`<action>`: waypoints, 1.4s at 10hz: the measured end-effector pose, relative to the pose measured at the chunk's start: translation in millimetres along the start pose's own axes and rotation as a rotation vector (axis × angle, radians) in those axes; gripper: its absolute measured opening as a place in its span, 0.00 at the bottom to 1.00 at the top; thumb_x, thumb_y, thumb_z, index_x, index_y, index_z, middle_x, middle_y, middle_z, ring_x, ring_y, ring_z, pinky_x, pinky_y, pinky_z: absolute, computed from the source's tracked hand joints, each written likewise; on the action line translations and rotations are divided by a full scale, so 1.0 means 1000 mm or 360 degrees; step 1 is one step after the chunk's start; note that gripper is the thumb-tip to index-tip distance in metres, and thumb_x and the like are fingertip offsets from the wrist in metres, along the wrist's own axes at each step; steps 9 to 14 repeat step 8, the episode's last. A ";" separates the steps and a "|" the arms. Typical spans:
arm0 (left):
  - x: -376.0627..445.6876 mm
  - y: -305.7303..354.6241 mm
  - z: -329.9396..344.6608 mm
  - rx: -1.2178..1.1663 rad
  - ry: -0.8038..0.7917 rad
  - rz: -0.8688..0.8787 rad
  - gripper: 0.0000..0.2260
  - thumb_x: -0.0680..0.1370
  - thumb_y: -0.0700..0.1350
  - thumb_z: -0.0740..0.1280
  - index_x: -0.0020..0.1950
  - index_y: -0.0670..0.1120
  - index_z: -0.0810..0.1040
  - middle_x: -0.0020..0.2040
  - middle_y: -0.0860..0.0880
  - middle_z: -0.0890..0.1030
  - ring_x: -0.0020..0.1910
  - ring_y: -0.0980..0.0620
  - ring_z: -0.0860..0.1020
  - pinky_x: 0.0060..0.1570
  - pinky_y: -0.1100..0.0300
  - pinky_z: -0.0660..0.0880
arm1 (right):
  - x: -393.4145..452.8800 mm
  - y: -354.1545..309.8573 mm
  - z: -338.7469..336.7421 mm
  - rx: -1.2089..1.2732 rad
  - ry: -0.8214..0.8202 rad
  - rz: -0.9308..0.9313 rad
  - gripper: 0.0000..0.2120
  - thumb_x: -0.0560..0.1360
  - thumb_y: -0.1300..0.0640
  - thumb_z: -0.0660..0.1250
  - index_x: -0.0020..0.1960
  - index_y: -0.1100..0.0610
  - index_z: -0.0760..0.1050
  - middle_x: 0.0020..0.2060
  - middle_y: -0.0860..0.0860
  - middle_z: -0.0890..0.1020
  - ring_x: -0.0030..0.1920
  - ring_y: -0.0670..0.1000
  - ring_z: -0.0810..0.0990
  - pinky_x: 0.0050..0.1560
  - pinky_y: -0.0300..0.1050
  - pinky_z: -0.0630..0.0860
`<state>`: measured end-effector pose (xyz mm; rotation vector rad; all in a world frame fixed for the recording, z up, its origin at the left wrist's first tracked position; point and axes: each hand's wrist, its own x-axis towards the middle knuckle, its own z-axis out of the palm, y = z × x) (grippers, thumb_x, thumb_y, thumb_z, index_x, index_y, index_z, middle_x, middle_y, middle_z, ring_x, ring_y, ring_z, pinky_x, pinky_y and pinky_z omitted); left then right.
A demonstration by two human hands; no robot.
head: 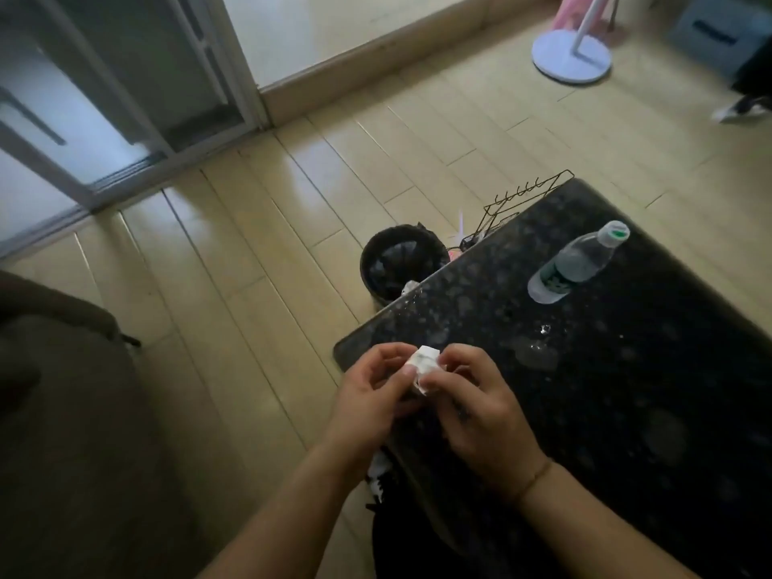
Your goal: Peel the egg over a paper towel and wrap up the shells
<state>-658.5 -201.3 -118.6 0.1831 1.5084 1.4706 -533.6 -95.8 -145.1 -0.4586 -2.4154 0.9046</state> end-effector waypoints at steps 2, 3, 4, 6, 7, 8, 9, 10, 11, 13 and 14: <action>0.106 0.041 -0.022 0.0181 0.0020 -0.0112 0.04 0.77 0.37 0.69 0.47 0.45 0.81 0.43 0.49 0.85 0.44 0.50 0.83 0.44 0.57 0.81 | 0.088 0.053 0.030 -0.0037 0.0044 0.0170 0.07 0.68 0.68 0.70 0.45 0.61 0.79 0.44 0.54 0.75 0.44 0.51 0.75 0.45 0.44 0.77; 0.165 0.053 -0.033 0.0165 -0.0029 -0.0217 0.04 0.77 0.36 0.69 0.48 0.44 0.80 0.43 0.47 0.85 0.43 0.50 0.84 0.43 0.59 0.79 | 0.130 0.080 0.051 -0.0076 -0.0012 0.0311 0.05 0.66 0.67 0.69 0.40 0.60 0.76 0.40 0.53 0.75 0.41 0.52 0.75 0.41 0.48 0.76; 0.210 0.058 -0.038 0.0136 -0.0077 -0.0245 0.05 0.78 0.36 0.68 0.49 0.45 0.80 0.41 0.51 0.85 0.41 0.55 0.84 0.40 0.63 0.79 | 0.163 0.106 0.071 -0.0114 -0.0051 0.0465 0.03 0.69 0.59 0.66 0.39 0.59 0.74 0.38 0.53 0.75 0.39 0.53 0.75 0.39 0.50 0.76; 0.281 0.051 -0.046 0.0119 -0.0151 -0.0322 0.08 0.80 0.38 0.65 0.56 0.46 0.80 0.48 0.53 0.85 0.45 0.61 0.83 0.43 0.65 0.78 | 0.188 0.158 0.106 -0.0222 -0.0076 0.0941 0.07 0.69 0.66 0.70 0.47 0.59 0.80 0.46 0.53 0.81 0.48 0.55 0.80 0.50 0.53 0.78; 0.309 0.046 -0.065 0.0501 -0.0230 -0.0468 0.11 0.82 0.46 0.63 0.64 0.51 0.77 0.59 0.55 0.80 0.56 0.62 0.78 0.59 0.57 0.73 | 0.185 0.173 0.114 -0.0376 -0.0136 0.1226 0.11 0.71 0.64 0.70 0.53 0.58 0.81 0.52 0.54 0.82 0.56 0.56 0.78 0.61 0.53 0.74; 0.327 0.042 -0.089 0.0810 -0.0255 -0.0647 0.14 0.81 0.51 0.64 0.67 0.52 0.75 0.63 0.52 0.77 0.62 0.54 0.73 0.67 0.50 0.70 | 0.175 0.177 0.123 -0.0442 -0.0100 0.1304 0.11 0.71 0.62 0.70 0.53 0.58 0.81 0.52 0.53 0.82 0.57 0.55 0.78 0.62 0.53 0.73; 0.327 0.042 -0.089 0.0810 -0.0255 -0.0647 0.14 0.81 0.51 0.64 0.67 0.52 0.75 0.63 0.52 0.77 0.62 0.54 0.73 0.67 0.50 0.70 | 0.175 0.177 0.123 -0.0442 -0.0100 0.1304 0.11 0.71 0.62 0.70 0.53 0.58 0.81 0.52 0.53 0.82 0.57 0.55 0.78 0.62 0.53 0.73; 0.327 0.042 -0.089 0.0810 -0.0255 -0.0647 0.14 0.81 0.51 0.64 0.67 0.52 0.75 0.63 0.52 0.77 0.62 0.54 0.73 0.67 0.50 0.70 | 0.175 0.177 0.123 -0.0442 -0.0100 0.1304 0.11 0.71 0.62 0.70 0.53 0.58 0.81 0.52 0.53 0.82 0.57 0.55 0.78 0.62 0.53 0.73; 0.327 0.042 -0.089 0.0810 -0.0255 -0.0647 0.14 0.81 0.51 0.64 0.67 0.52 0.75 0.63 0.52 0.77 0.62 0.54 0.73 0.67 0.50 0.70 | 0.175 0.177 0.123 -0.0442 -0.0100 0.1304 0.11 0.71 0.62 0.70 0.53 0.58 0.81 0.52 0.53 0.82 0.57 0.55 0.78 0.62 0.53 0.73; 0.327 0.042 -0.089 0.0810 -0.0255 -0.0647 0.14 0.81 0.51 0.64 0.67 0.52 0.75 0.63 0.52 0.77 0.62 0.54 0.73 0.67 0.50 0.70 | 0.175 0.177 0.123 -0.0442 -0.0100 0.1304 0.11 0.71 0.62 0.70 0.53 0.58 0.81 0.52 0.53 0.82 0.57 0.55 0.78 0.62 0.53 0.73; 0.327 0.042 -0.089 0.0810 -0.0255 -0.0647 0.14 0.81 0.51 0.64 0.67 0.52 0.75 0.63 0.52 0.77 0.62 0.54 0.73 0.67 0.50 0.70 | 0.175 0.177 0.123 -0.0442 -0.0100 0.1304 0.11 0.71 0.62 0.70 0.53 0.58 0.81 0.52 0.53 0.82 0.57 0.55 0.78 0.62 0.53 0.73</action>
